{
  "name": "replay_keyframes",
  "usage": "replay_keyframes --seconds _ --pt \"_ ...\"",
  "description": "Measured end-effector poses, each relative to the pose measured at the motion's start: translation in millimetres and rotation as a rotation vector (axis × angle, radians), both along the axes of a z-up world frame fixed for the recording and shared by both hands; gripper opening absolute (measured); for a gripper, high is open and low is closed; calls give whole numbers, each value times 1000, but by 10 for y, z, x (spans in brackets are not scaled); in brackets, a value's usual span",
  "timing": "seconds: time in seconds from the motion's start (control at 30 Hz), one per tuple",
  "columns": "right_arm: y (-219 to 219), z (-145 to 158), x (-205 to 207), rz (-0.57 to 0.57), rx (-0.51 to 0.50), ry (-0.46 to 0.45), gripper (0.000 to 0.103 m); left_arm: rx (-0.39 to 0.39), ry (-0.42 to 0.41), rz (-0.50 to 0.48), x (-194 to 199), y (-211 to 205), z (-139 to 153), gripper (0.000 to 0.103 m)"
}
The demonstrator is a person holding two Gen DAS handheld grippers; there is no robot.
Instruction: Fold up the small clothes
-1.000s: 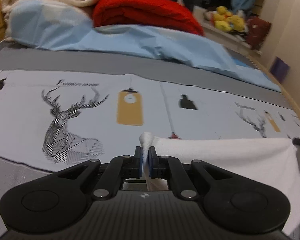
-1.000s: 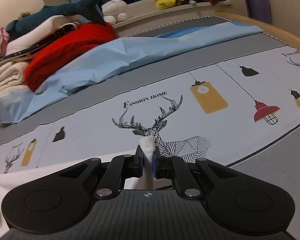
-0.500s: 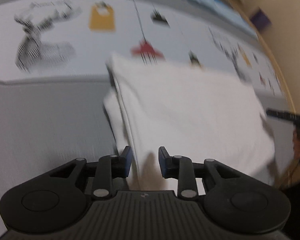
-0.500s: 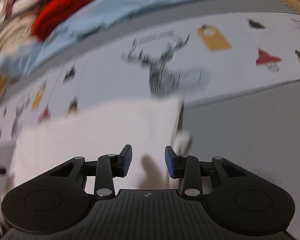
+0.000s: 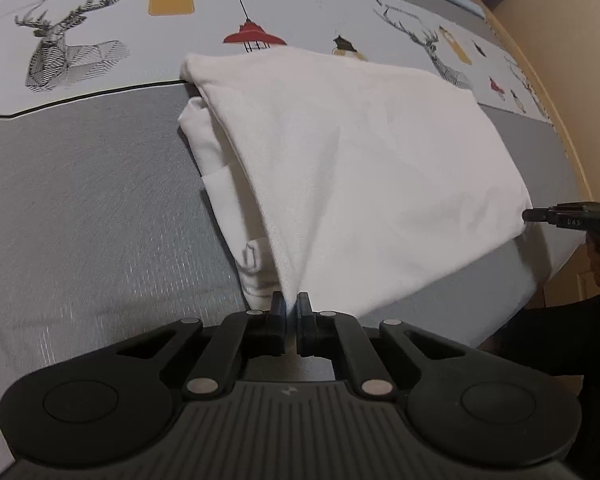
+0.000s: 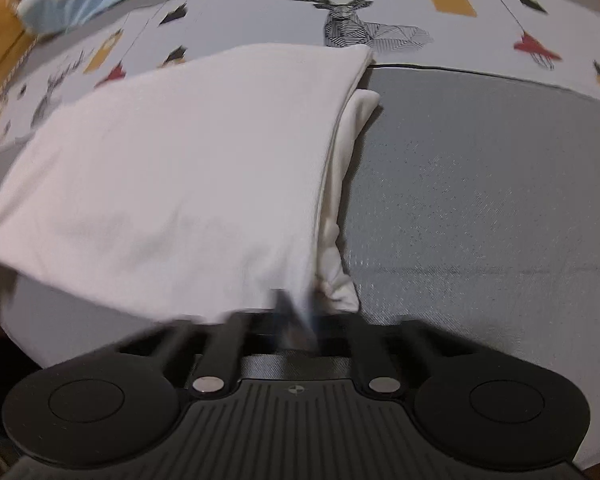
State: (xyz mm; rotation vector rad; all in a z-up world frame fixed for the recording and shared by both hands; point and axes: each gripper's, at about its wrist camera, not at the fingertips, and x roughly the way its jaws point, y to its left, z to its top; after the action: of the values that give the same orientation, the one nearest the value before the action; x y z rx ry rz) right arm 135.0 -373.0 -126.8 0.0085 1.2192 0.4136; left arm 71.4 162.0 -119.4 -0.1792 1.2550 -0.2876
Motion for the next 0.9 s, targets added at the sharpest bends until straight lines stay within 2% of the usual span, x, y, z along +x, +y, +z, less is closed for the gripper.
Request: replay_keyframes --seconds 0.07,0.13,0.2,0.27,0.37,0.47,0.53,0.6,0.67,0.73,0.8,0.87,0.9 --pt "-94 157 -32 -49 68 -36 4 3 -5 19 -60 -14 37 4" --pt "-240 298 -51 -125 154 -55 3 46 11 10 -144 -60 -15 4" --pt "-232 220 -91 -118 80 -24 3 103 66 -26 -202 -151 -172 5" --pt "-140 12 -149 -59 -37 44 4 166 100 -48 -229 -208 -283 6" --pt "-80 -70 -248 -42 -96 69 5 185 86 -19 -251 -182 -221 11" --pt "-73 100 -342 -61 -131 -15 6 181 -11 19 -280 -145 39 13" --pt "-89 225 -370 -67 -122 -89 6 128 -69 25 -283 -158 164 13" --pt "-111 330 -384 -65 -40 -148 6 105 -81 5 -258 -250 171 13" --pt "-64 362 -387 -42 14 -174 6 132 -61 -45 -233 -391 60 13" --pt "28 264 -355 -3 3 -153 11 194 -5 -88 -215 -474 -128 13" --pt "109 54 -315 37 -81 -91 11 286 75 -137 -225 -548 -345 13" --pt "153 -119 -267 64 -174 -22 11 307 93 -170 -253 -587 -367 14" --pt "154 -121 -254 58 -169 -15 11 304 82 -160 -239 -581 -301 14"
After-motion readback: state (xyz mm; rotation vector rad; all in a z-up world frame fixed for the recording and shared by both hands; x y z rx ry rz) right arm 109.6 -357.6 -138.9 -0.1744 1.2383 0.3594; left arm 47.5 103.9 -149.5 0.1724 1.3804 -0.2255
